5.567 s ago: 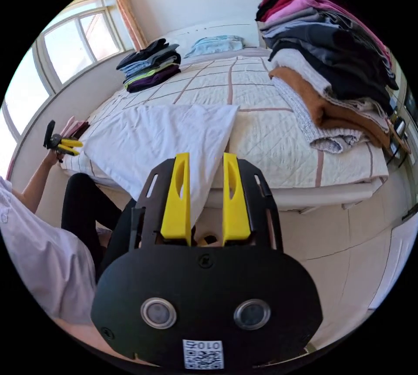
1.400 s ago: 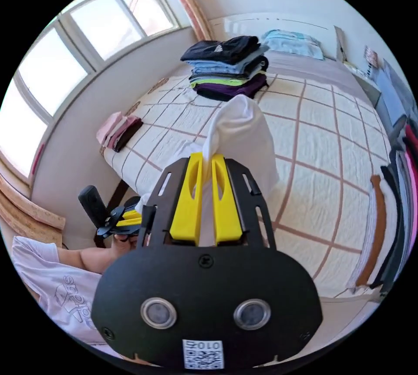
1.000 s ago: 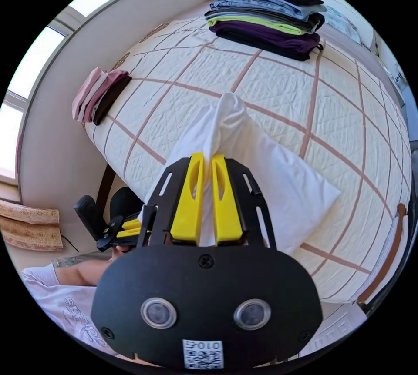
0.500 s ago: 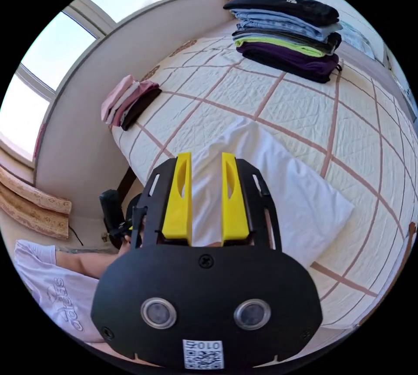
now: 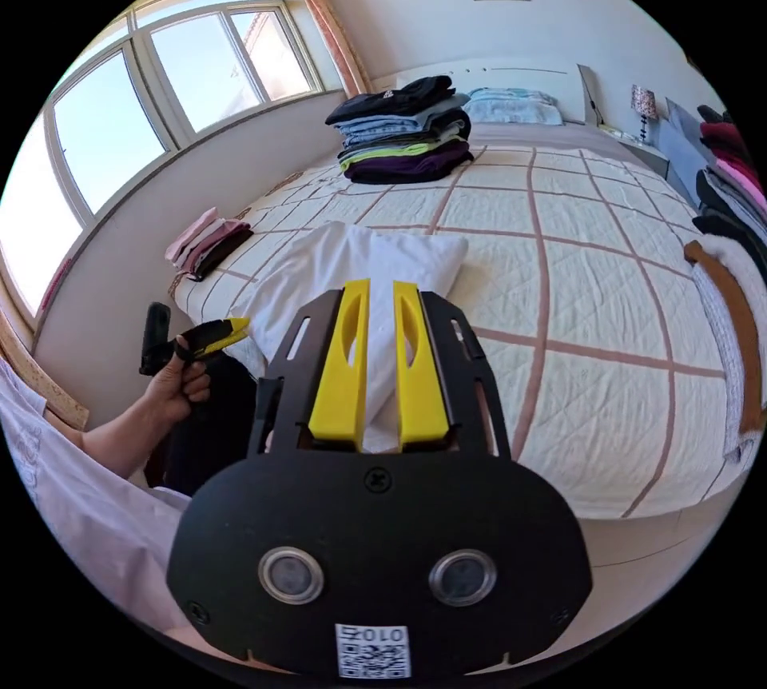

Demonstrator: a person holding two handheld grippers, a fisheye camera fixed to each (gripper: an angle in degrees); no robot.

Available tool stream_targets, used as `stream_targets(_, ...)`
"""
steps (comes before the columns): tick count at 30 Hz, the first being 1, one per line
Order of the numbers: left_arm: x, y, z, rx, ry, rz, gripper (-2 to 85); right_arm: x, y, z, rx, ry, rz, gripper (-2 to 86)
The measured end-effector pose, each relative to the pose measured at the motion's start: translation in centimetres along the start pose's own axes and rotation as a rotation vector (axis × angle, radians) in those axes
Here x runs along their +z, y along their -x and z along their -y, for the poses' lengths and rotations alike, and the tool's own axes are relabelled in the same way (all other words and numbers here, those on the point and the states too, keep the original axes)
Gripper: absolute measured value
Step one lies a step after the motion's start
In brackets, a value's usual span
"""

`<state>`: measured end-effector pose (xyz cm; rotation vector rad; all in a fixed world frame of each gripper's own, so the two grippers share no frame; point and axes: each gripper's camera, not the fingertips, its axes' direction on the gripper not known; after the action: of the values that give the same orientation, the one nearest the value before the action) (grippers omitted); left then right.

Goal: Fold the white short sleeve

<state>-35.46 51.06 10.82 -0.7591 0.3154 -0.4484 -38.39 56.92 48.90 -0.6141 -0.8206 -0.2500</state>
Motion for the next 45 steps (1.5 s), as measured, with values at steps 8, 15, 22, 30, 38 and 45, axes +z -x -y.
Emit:
stream_targets(8,-1.3,-6.2,4.2,0.307,-0.002,0.231,7.4,0.8,-5.0,-7.4,0.221,0.115,0.222,12.5)
stream_targets(15,5.9,-5.4,7.3,0.322,0.221,0.175,4.8,1.0,-7.3,-10.1,0.337,0.122,0.298,12.3)
stream_targets(22,5.1,-3.8,8.1,0.316,0.286,0.066,3.3,3.2,-7.8,-12.2,0.392,0.183,0.383,9.1)
stream_targets(30,5.1,-1.5,7.2,0.207,0.279,-0.089,5.1,2.6,-9.8,-13.6,0.424,0.185,0.477,5.9)
stream_targets(38,6.7,-3.1,6.6,0.358,0.354,-0.05,3.2,2.9,-10.7,-15.4,0.454,0.171,0.514,6.0)
stream_targets(45,5.8,-4.0,7.2,0.461,0.398,-0.179,0.9,1.0,-10.7,-14.5,0.398,0.185,0.541,5.1)
